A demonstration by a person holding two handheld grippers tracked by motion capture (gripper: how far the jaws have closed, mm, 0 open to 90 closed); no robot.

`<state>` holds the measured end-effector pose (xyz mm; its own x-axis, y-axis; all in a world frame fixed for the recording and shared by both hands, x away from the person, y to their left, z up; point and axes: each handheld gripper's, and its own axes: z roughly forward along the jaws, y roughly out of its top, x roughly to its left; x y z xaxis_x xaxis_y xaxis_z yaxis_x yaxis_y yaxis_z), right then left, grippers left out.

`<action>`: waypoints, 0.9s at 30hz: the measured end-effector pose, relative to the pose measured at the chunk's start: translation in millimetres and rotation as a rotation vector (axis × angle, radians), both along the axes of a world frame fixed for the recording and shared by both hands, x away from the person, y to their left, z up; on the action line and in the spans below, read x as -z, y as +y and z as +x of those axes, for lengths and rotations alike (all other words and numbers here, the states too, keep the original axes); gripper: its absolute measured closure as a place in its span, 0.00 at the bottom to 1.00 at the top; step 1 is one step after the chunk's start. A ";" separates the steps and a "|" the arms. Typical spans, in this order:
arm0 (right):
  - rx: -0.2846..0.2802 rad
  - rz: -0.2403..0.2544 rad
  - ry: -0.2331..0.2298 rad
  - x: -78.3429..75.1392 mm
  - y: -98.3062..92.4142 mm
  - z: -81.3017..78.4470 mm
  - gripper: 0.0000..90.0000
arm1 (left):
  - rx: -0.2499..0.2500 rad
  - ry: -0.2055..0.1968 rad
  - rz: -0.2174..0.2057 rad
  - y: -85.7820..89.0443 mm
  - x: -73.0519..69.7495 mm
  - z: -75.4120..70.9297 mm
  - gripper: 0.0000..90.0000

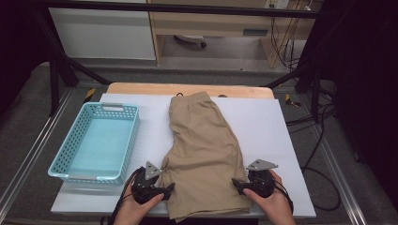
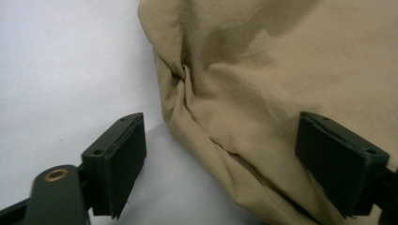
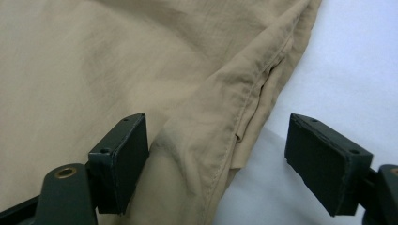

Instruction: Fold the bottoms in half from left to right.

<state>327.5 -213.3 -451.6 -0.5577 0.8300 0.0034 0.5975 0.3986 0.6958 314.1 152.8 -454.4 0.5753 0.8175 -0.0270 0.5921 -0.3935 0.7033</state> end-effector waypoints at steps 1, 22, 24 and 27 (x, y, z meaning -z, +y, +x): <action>0.001 0.000 0.001 0.5 0.1 0.4 0.24 | 0.001 0.000 -0.002 -0.3 -0.1 -0.3 0.21; -0.006 0.038 -0.016 -1.0 7.0 18.2 0.52 | 0.023 -0.046 0.011 -5.0 -2.5 4.5 0.82; -0.006 0.034 -0.013 -0.8 7.9 18.8 0.56 | 0.027 -0.052 0.002 -4.6 -1.5 6.3 0.87; -0.015 0.019 -0.020 0.5 8.5 19.5 0.65 | 0.039 -0.070 0.006 -5.7 -0.2 7.2 0.92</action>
